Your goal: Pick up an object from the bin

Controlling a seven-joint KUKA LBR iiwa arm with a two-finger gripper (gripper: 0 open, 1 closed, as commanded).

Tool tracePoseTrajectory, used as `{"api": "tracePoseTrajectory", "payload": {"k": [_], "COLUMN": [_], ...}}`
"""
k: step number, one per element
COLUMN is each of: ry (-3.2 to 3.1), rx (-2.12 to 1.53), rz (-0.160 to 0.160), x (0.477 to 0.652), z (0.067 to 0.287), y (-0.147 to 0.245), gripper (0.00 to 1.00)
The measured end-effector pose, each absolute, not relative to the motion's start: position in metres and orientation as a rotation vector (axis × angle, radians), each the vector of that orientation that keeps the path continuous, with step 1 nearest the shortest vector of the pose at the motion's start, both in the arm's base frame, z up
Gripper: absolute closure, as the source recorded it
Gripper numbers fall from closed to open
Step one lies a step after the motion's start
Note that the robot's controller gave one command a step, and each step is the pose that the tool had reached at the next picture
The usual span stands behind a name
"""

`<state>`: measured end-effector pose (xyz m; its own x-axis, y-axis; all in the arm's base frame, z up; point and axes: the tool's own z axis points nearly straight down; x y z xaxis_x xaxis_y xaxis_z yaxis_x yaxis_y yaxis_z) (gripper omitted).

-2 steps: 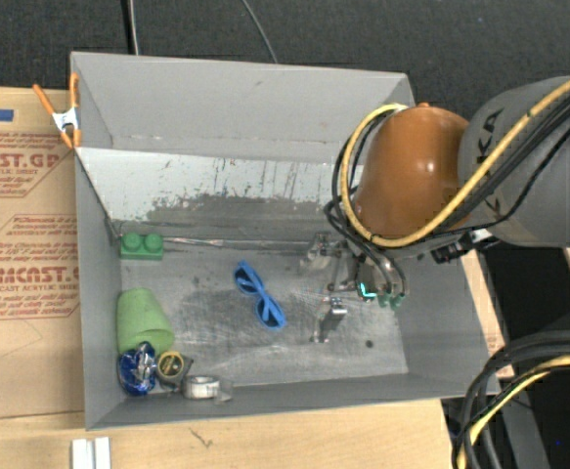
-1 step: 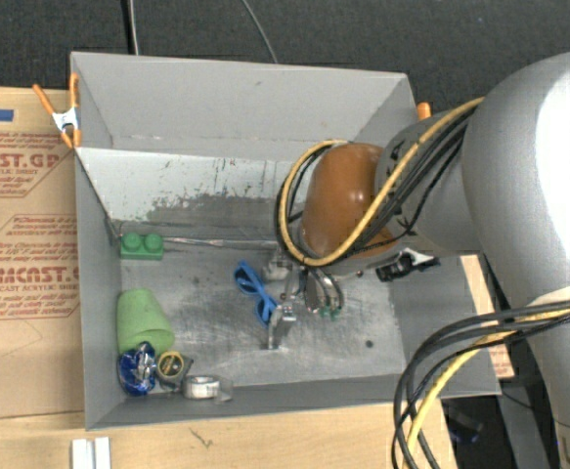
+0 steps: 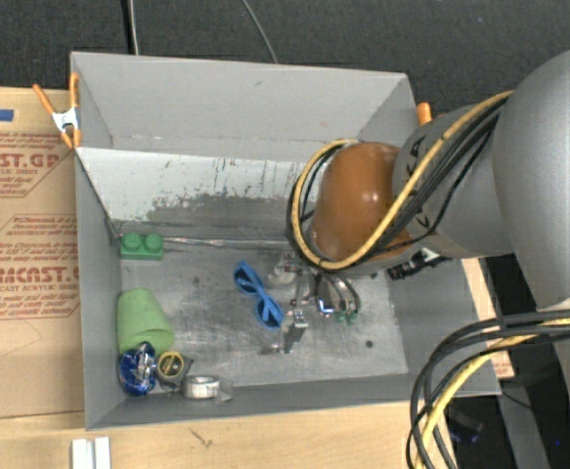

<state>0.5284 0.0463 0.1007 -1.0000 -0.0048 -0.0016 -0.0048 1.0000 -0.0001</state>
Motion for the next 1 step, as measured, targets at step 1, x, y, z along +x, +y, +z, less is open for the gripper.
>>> {"api": "tracePoseTrajectory", "payload": {"k": [1], "ry": [3.126], "rx": [-0.293], "rz": [0.000], "x": [0.5426], "z": [0.0996], "y": [0.0451], "gripper": [0.00]}}
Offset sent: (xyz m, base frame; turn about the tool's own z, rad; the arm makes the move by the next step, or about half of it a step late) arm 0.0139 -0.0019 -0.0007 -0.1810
